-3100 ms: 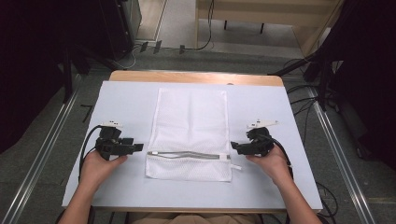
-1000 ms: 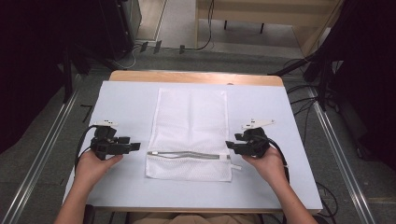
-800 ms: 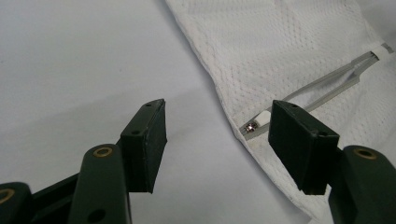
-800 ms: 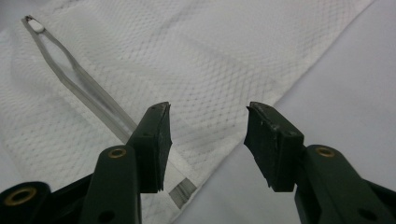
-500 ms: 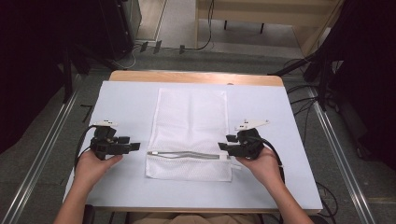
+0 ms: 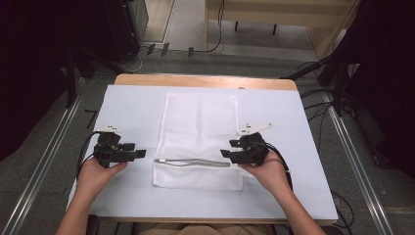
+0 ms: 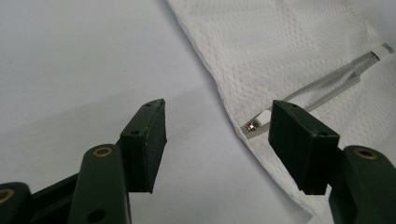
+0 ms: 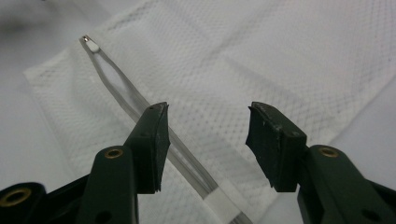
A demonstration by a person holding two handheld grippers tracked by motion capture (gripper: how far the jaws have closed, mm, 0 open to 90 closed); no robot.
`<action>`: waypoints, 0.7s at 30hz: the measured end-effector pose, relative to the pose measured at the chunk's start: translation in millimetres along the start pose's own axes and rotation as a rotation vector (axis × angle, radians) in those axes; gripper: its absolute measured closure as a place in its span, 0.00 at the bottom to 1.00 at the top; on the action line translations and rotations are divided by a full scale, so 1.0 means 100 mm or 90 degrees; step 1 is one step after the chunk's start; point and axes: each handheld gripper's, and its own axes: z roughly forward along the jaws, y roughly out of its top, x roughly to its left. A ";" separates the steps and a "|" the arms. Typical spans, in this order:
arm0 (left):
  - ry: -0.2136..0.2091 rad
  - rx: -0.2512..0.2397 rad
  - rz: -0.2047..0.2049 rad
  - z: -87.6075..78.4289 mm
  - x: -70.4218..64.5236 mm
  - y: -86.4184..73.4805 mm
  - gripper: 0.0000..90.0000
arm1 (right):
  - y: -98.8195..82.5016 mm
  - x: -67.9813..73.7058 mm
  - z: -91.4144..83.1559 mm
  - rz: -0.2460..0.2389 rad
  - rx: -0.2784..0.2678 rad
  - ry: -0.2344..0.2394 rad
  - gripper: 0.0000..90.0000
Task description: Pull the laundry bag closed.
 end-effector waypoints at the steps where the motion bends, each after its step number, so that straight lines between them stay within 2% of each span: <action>1: 0.001 -0.001 -0.001 -0.01 0.00 0.00 0.42 | 0.02 0.01 0.01 -0.008 -0.003 0.003 0.55; 10: 0.001 -0.004 0.000 -0.01 0.00 0.00 0.42 | 0.12 0.10 0.14 -0.029 0.016 0.027 0.60; 21: 0.001 -0.003 -0.001 -0.01 0.01 0.00 0.42 | 0.30 0.30 0.34 -0.057 0.021 0.067 0.67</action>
